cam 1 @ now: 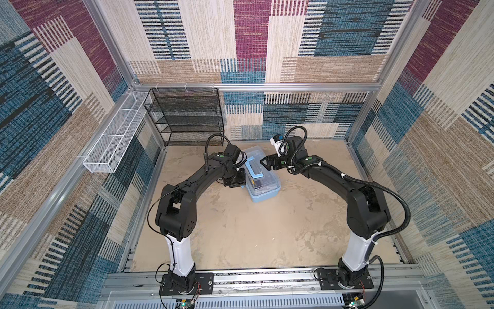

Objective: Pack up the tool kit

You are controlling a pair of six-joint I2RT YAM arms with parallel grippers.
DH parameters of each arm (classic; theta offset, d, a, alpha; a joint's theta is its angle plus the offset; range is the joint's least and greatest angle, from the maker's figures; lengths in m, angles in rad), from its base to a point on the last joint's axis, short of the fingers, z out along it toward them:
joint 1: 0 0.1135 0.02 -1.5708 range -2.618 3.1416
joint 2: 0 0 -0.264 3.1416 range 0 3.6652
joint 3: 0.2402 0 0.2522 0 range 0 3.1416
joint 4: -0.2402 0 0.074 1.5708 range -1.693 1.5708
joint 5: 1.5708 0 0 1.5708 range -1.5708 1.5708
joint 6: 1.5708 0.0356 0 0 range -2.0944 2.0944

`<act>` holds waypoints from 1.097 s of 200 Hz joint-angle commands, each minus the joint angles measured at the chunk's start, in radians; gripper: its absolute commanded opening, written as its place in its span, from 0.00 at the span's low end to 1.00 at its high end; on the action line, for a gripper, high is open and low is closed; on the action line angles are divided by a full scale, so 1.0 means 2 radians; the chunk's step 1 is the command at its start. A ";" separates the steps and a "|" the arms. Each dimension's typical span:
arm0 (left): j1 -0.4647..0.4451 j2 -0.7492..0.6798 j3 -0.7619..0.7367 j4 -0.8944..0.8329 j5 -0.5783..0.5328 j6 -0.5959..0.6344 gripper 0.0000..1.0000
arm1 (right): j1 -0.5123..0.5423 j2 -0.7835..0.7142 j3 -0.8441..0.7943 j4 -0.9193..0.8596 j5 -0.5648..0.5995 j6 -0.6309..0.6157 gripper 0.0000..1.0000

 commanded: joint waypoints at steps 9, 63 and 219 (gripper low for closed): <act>0.008 -0.023 -0.028 0.033 0.001 0.008 0.40 | 0.022 0.044 0.049 -0.065 0.097 -0.040 0.92; 0.020 -0.074 -0.105 0.075 -0.026 0.017 0.58 | 0.033 0.094 0.092 -0.086 0.137 -0.052 0.93; -0.007 -0.205 -0.355 0.312 -0.047 0.078 0.87 | 0.041 0.021 -0.105 -0.020 0.112 -0.200 0.76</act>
